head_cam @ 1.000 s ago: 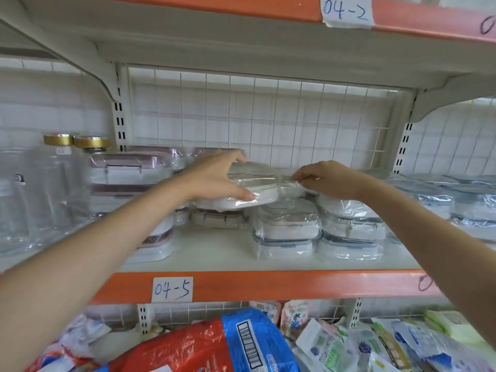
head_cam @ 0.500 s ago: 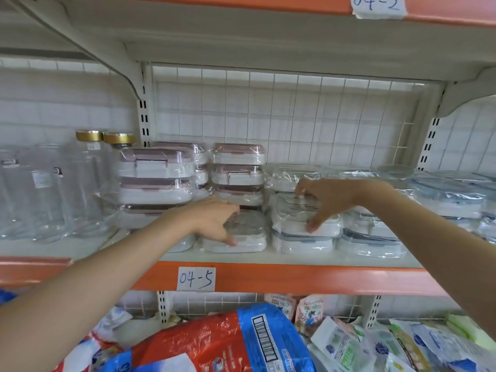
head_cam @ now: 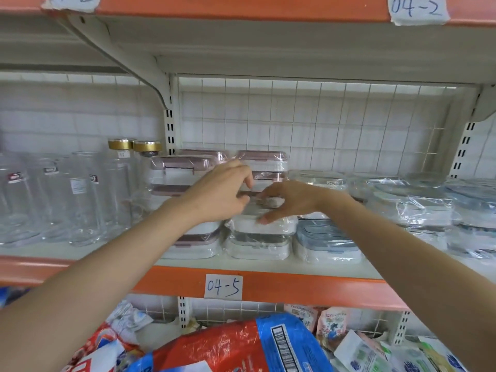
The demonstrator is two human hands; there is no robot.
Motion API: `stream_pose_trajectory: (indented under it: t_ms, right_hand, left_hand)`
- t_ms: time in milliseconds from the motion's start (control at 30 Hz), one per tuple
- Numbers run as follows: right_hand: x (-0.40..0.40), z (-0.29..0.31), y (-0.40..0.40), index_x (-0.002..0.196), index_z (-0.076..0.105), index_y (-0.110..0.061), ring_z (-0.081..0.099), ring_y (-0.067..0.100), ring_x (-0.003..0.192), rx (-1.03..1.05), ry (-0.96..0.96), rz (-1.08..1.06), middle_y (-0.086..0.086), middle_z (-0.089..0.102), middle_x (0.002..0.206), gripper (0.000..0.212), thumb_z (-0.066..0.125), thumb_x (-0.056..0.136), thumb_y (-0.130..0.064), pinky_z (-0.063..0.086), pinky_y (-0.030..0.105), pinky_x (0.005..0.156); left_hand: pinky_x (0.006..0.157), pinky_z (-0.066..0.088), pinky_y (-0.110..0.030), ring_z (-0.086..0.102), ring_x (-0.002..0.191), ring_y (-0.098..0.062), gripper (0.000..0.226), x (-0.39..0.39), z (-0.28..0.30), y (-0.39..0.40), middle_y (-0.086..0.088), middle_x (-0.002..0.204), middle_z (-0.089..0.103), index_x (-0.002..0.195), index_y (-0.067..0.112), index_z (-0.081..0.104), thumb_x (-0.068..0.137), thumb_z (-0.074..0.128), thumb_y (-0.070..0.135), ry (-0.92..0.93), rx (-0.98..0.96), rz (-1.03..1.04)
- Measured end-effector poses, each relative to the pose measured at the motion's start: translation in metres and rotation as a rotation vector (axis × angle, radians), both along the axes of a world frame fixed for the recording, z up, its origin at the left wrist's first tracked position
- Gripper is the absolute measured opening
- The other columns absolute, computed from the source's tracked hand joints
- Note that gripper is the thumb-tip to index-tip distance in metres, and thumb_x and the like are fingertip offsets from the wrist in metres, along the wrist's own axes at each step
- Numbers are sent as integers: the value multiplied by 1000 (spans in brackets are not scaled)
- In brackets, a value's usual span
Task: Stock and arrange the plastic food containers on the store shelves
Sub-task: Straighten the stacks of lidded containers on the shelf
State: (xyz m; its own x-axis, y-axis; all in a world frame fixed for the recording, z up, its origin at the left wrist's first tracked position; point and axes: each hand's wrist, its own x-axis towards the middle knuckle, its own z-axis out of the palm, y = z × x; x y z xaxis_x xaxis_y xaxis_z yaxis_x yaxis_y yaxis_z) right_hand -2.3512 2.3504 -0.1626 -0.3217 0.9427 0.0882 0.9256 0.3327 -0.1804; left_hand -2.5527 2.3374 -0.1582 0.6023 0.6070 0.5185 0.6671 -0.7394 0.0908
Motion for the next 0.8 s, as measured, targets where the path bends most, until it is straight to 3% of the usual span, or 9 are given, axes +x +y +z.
stream_pose_trajectory:
  t_ms: [133,200,267,367,433,533,633,800]
  right_hand:
    - [33,22,-3,127,57,-23,46,14,116,213,175,-102,-2,51,132,42,58,89,-40,32,26,93]
    - [58,31,-1,133,51,-17,41,23,123,329,52,-236,8,47,137,47,61,88,-27,33,33,100]
    - [77,32,3,145,33,-17,26,30,135,234,-154,-387,10,30,150,67,63,86,-25,26,41,111]
    - [89,21,9,151,12,-22,14,34,141,22,-265,-465,11,5,157,91,69,81,-33,21,48,114]
    - [94,15,14,147,18,-26,20,35,136,62,-299,-468,15,16,152,91,73,76,-40,25,51,108]
    - [102,19,17,131,28,-32,26,26,115,106,-207,-448,9,40,127,80,76,69,-46,33,47,97]
    - [106,18,15,119,29,-35,23,20,103,106,-195,-442,2,43,110,74,75,65,-54,30,46,94]
    - [106,39,-6,111,35,-36,31,19,104,244,-125,-369,-2,39,112,68,76,61,-58,33,38,91]
  left_hand:
    - [107,34,-35,40,124,-12,58,14,-11,8,4,136,42,135,19,44,86,60,48,156,-100,14]
    - [111,29,-39,34,132,-12,76,26,-17,11,5,147,33,144,20,33,83,58,57,269,-134,11]
    - [109,28,-36,32,134,-13,84,35,-21,15,5,150,29,148,21,26,81,60,59,338,-174,2]
    - [103,34,-31,39,129,-15,75,43,-25,22,3,143,38,143,23,34,81,66,50,325,-190,-7]
    - [95,33,-25,43,123,-14,65,43,-25,27,4,136,44,136,23,42,80,70,43,299,-170,-11]
    - [90,31,-22,44,120,-13,61,39,-25,32,5,132,48,131,23,46,78,72,41,274,-176,-9]
    - [96,36,-27,45,120,-13,60,36,-26,33,6,133,47,131,25,46,79,72,40,253,-187,-16]
    - [100,39,-32,43,122,-12,61,31,-27,25,7,135,42,136,26,40,84,65,47,223,-198,-21]
